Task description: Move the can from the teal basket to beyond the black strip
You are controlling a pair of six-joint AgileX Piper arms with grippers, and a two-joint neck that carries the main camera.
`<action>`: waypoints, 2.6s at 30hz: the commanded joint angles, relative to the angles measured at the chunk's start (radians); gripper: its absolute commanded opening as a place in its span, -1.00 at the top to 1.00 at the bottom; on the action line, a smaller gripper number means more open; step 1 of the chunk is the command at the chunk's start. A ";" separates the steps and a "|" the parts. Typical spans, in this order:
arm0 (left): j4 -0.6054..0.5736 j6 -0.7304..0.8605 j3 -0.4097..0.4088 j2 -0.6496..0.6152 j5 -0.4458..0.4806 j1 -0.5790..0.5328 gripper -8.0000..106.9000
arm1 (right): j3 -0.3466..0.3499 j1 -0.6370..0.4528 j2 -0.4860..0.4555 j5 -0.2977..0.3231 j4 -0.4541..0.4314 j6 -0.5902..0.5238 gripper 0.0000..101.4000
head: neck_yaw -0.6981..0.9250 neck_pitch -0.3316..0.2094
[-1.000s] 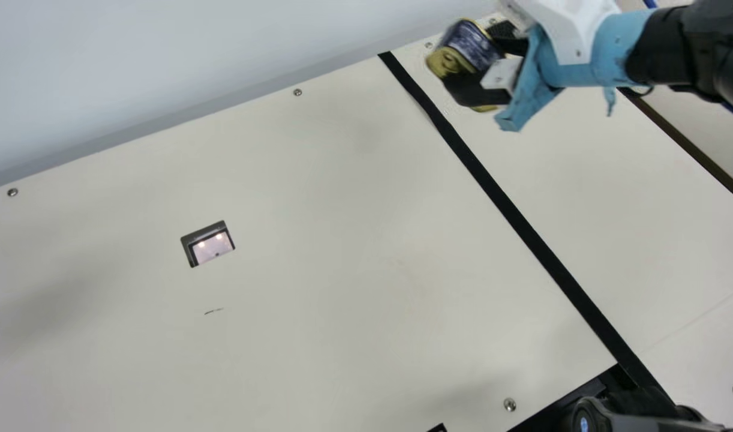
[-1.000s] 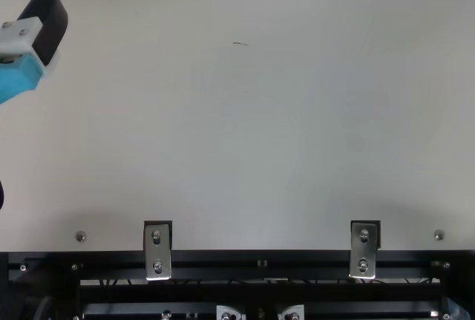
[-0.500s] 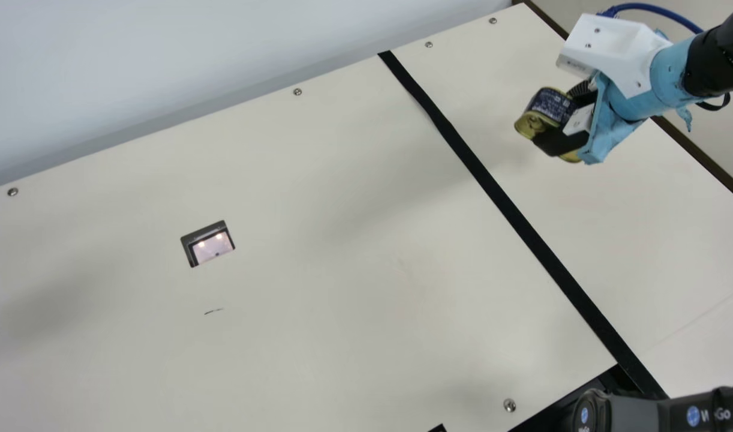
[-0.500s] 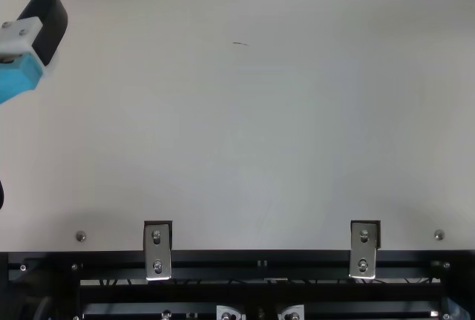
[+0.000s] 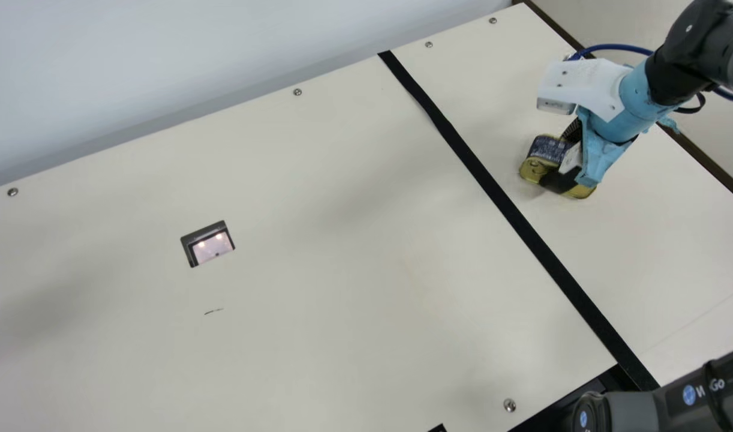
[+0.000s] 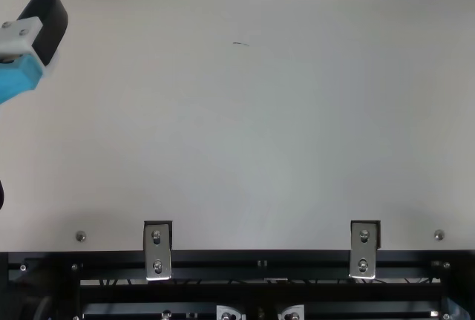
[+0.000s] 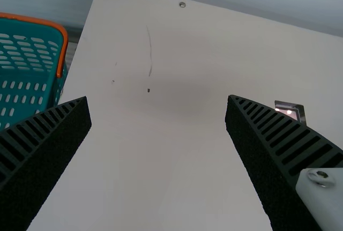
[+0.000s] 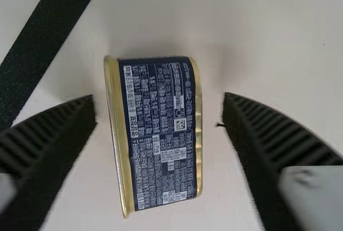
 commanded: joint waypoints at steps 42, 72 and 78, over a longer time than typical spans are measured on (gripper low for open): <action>0.000 0.000 0.000 0.000 0.000 0.000 -0.71 | -0.130 0.613 -0.148 -0.167 0.773 -0.240 -1.00 | 0.342 -0.079; 0.014 0.004 -0.010 0.011 -0.007 0.021 -0.71 | -0.121 0.657 -0.163 -0.235 0.711 -0.167 -1.00 | 0.553 0.013; 0.130 -0.072 0.010 -0.028 -0.052 0.047 -0.71 | -0.067 0.709 -0.224 -0.410 0.513 -0.180 -1.00 | 0.553 0.013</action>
